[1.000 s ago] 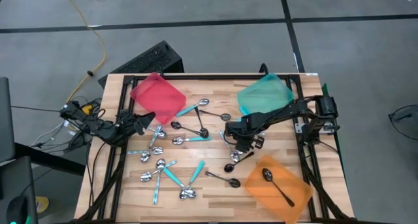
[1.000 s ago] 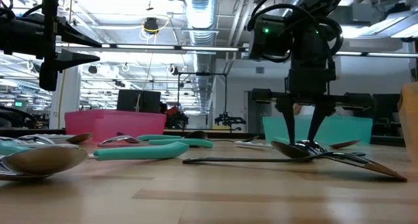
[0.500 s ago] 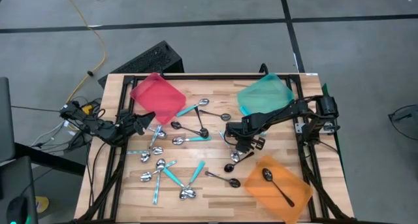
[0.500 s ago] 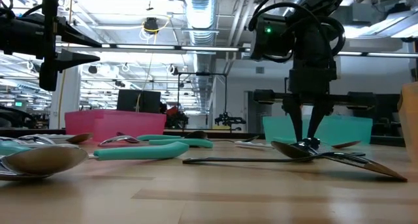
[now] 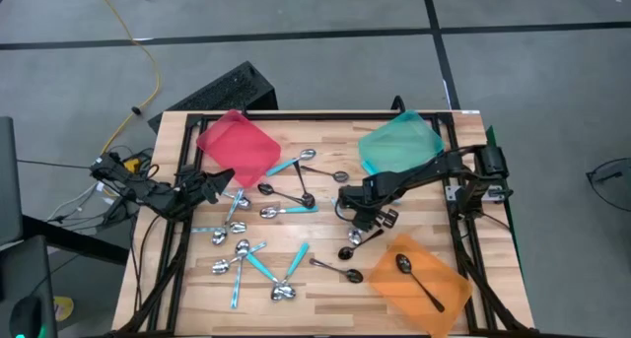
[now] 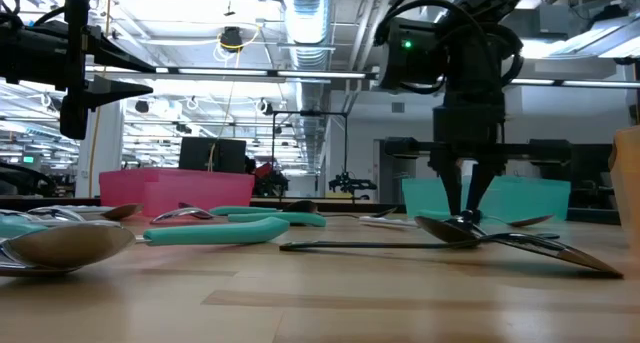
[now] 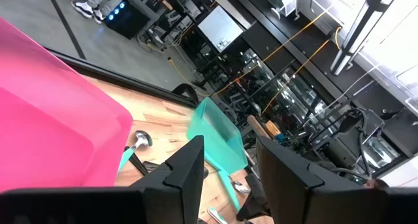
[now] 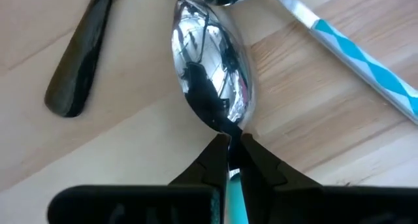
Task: Sort silverware by color (type)
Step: Put the blue spoon into the blue bin
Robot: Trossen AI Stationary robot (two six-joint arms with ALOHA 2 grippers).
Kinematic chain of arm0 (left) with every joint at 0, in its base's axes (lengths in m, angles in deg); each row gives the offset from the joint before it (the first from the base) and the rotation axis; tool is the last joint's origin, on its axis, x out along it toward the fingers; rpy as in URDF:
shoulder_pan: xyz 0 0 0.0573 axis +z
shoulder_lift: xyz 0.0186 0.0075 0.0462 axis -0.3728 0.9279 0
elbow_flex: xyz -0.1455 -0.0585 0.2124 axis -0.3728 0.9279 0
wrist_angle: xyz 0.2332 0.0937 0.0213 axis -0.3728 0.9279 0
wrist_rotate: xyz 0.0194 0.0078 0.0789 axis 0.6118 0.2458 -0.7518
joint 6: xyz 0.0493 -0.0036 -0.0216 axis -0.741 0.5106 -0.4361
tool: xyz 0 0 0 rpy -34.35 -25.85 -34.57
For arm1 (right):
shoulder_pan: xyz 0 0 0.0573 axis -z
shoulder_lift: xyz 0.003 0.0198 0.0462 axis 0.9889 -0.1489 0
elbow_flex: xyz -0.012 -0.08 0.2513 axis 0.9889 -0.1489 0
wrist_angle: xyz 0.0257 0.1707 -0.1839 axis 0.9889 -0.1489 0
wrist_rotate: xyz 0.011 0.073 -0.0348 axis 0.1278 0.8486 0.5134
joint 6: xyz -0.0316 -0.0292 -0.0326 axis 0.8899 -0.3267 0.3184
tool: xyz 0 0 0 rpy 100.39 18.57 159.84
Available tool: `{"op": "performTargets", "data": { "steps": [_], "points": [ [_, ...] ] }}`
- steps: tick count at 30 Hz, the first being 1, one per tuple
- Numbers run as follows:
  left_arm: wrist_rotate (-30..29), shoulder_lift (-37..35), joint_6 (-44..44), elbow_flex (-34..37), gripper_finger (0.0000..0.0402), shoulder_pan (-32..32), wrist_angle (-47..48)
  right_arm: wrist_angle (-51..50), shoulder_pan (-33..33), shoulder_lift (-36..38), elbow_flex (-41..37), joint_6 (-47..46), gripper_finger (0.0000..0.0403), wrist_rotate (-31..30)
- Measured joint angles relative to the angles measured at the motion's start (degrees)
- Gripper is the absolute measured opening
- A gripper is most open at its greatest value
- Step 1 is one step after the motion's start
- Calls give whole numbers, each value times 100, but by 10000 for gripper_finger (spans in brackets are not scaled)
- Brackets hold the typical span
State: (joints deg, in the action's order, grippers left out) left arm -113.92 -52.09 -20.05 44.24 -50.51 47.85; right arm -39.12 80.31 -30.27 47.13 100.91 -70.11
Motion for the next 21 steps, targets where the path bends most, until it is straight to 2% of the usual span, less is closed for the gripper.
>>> {"op": "performTargets", "data": {
  "steps": [8, 15, 21],
  "points": [
    [0, 0, -2, 2, 123, 0, 2, -305, 20, -26, 402, -159, 45, -133],
    [-2, 0, -2, 0, 123, -2, 2, -991, 15, -16, 691, -338, 15, -59],
    [-2, 0, -4, 0, 123, -2, 0, -1034, 15, -7, 874, -637, 18, 16]
  ]
}}
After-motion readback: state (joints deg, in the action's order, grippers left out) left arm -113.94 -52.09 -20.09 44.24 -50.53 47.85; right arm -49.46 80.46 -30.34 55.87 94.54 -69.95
